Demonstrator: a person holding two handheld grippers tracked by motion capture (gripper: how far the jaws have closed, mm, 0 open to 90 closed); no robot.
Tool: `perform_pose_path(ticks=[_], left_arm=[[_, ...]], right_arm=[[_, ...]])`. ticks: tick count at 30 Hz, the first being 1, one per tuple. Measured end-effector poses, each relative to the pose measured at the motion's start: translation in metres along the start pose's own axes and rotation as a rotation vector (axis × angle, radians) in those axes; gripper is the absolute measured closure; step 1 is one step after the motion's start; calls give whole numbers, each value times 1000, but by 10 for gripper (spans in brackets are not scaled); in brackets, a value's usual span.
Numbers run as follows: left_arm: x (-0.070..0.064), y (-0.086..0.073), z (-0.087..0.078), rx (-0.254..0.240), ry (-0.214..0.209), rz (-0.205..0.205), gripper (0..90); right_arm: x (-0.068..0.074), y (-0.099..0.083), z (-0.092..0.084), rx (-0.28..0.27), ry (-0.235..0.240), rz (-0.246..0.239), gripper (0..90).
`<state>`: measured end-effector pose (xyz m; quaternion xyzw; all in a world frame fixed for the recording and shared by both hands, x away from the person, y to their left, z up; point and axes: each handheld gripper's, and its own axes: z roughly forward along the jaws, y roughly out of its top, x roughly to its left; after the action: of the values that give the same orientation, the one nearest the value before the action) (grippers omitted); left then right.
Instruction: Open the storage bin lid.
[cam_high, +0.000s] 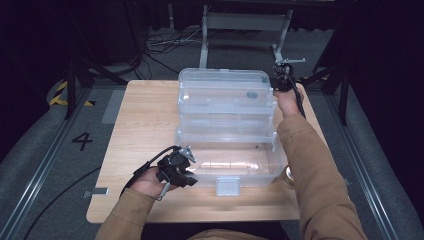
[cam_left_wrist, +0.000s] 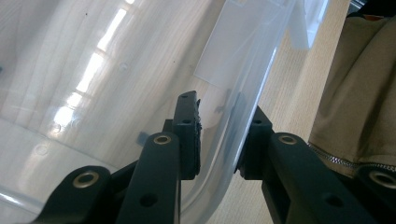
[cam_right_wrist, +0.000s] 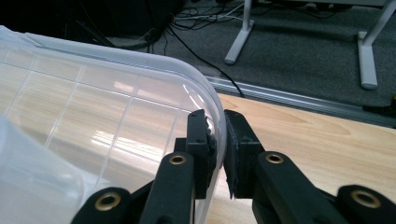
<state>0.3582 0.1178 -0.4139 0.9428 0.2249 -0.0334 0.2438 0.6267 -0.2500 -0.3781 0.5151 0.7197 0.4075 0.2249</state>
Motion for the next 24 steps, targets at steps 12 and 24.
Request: perform_pose_path(ticks=[12, 24], left_arm=[[-1, -1, 0, -15, 6, -1, 736], [-2, -2, 1, -31, 10, -9, 734]], right_arm=[[-4, -6, 14, 53, 11, 43, 821], [-7, -9, 19, 65, 27, 44, 812]])
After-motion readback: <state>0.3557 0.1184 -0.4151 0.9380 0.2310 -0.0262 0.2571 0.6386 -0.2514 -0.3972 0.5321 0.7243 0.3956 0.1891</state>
